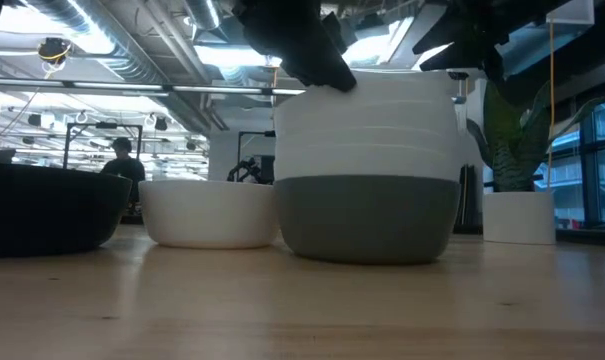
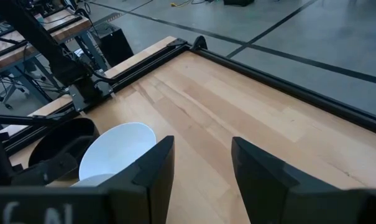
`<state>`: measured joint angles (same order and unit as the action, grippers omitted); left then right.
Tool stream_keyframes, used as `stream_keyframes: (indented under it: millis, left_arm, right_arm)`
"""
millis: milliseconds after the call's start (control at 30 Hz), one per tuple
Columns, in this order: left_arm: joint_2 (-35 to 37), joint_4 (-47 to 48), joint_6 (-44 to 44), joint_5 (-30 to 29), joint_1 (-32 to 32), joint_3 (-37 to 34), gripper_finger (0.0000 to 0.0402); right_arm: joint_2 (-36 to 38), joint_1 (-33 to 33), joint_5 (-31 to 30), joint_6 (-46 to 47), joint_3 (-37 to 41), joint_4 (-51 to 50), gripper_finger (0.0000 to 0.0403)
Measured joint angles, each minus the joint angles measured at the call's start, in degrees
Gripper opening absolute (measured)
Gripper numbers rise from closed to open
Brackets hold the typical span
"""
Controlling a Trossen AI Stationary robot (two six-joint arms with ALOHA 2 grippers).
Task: Nest bowls inside each other
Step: Stack the white bowl on top of the stacked bowls
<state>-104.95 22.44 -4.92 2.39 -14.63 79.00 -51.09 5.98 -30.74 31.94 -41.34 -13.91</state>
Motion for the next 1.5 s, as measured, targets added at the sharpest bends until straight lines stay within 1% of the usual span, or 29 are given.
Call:
stream_keyframes:
  millis: [133,200,267,333,467,600,700,867,967,1133,1167,1233,1333,1500]
  left_arm:
    - [0.00,-0.03,-2.30,2.61,0.00,-0.02,0.0113]
    - [0.11,-0.29,-1.75,0.78,0.00,-0.02,0.0125]
    - [0.71,-0.13,-2.44,-1.74,0.24,-0.07,0.0129]
    - [2.18,-0.11,-3.83,-2.75,0.66,-0.09,0.0130]
    - [6.67,0.15,-4.69,-2.87,2.01,-0.07,0.0131]
    - [11.94,3.51,-4.71,-3.00,4.60,-0.06,0.0129]
    - [15.12,8.38,-4.51,-3.15,6.09,-0.03,0.0128]
    - [19.09,19.96,-4.69,-3.44,7.18,-0.04,0.0128]
    - [20.31,26.59,-4.66,-5.78,7.48,-0.04,0.0128]
    - [20.72,35.72,-4.72,-12.63,9.01,-0.15,0.0128]
    - [20.76,36.21,-4.65,-13.72,9.65,-0.69,0.0128]
    - [20.75,35.28,-4.78,-13.74,11.40,-2.26,0.0128]
    - [20.72,33.41,-6.29,-10.96,14.24,-5.59,0.0128]
    - [20.70,26.10,-7.52,-7.40,19.47,-13.30,0.0128]
  right_arm:
    - [0.00,0.00,-0.01,0.00,0.00,-0.01,0.0162]
    - [0.00,0.00,-0.02,0.00,0.00,-0.02,0.0161]
    - [0.00,0.00,-0.02,0.00,0.00,-0.02,0.0161]
    - [-0.01,0.00,-0.02,0.01,-0.01,-0.04,0.0161]
    - [0.00,0.00,-0.02,0.02,-0.02,-0.05,0.0162]
    - [0.00,0.00,-0.02,0.02,-0.02,-0.10,0.0162]
    - [-0.01,0.00,-0.02,0.00,-0.03,-0.49,0.0162]
    - [-0.02,-0.02,-0.03,-0.54,-0.04,-0.94,0.0161]
    - [-0.02,-0.02,-0.03,-0.69,-0.04,-1.11,0.0161]
    - [-0.02,-0.02,-0.04,-0.98,-0.04,-1.81,0.0162]
    - [-0.02,-0.02,-0.04,-0.98,-0.04,-1.86,0.0162]
    - [-0.02,-0.02,-0.04,-1.18,-0.04,-2.18,0.0161]
    - [-0.02,-0.02,-0.07,-1.62,-0.04,-2.25,0.0161]
    - [-0.02,-0.04,-0.07,-1.61,-0.04,-2.25,0.0162]
